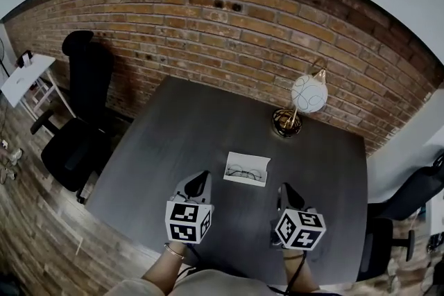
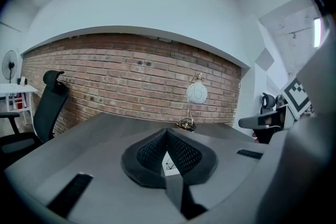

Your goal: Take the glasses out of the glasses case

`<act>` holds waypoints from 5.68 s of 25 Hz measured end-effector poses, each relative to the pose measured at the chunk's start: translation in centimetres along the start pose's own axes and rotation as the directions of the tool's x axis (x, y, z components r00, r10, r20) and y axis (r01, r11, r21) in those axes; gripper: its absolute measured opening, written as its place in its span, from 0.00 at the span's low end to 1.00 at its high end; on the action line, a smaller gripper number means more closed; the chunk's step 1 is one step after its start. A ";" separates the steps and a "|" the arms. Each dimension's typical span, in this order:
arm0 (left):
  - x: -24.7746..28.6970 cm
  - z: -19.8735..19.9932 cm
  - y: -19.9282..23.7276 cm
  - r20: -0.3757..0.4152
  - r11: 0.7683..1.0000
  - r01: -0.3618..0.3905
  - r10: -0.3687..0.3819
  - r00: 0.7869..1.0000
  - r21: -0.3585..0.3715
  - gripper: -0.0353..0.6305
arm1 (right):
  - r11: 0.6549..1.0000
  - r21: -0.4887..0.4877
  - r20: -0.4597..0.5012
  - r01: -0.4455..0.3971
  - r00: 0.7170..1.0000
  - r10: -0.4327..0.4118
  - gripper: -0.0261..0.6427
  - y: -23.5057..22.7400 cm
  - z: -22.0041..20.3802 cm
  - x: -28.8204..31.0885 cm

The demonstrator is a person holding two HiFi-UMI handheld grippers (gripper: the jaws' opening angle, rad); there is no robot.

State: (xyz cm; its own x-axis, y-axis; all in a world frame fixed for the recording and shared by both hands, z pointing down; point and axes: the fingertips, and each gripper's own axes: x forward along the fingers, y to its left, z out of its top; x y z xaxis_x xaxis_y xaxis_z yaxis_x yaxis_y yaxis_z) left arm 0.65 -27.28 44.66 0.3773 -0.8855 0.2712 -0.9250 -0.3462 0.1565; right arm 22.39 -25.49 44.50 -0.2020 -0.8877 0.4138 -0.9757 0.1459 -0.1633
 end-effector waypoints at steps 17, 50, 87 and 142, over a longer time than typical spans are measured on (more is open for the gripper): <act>-1.8 -4.0 1.7 -0.056 0.994 -0.096 0.094 0.994 -0.051 0.08 | 0.958 -0.186 -0.169 -0.220 0.967 0.189 0.09 3.5 -3.4 3.0; -2.4 -9.8 5.4 -0.144 0.977 -0.196 0.183 0.973 -0.082 0.08 | 0.776 -0.463 -0.426 -0.429 0.875 0.229 0.21 3.8 -7.2 9.5; -2.2 -14.4 7.4 -0.233 0.946 -0.294 0.258 0.938 -0.137 0.08 | 0.389 -0.517 -0.746 -0.763 0.624 0.233 0.21 3.9 -12.6 16.6; -2.2 -14.2 7.0 -0.245 0.950 -0.284 0.246 0.938 -0.132 0.08 | 0.313 -0.479 -0.819 -0.820 0.546 0.177 0.10 3.9 -12.2 17.5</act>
State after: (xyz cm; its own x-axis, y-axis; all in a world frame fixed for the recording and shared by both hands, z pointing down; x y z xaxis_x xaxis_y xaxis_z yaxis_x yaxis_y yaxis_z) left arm -6.04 -23.33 58.68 0.1372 -0.8396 0.5256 -0.9796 -0.0364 0.1974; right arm 14.04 -35.11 62.03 -0.3523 -0.1010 0.9304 -0.1806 0.9828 0.0383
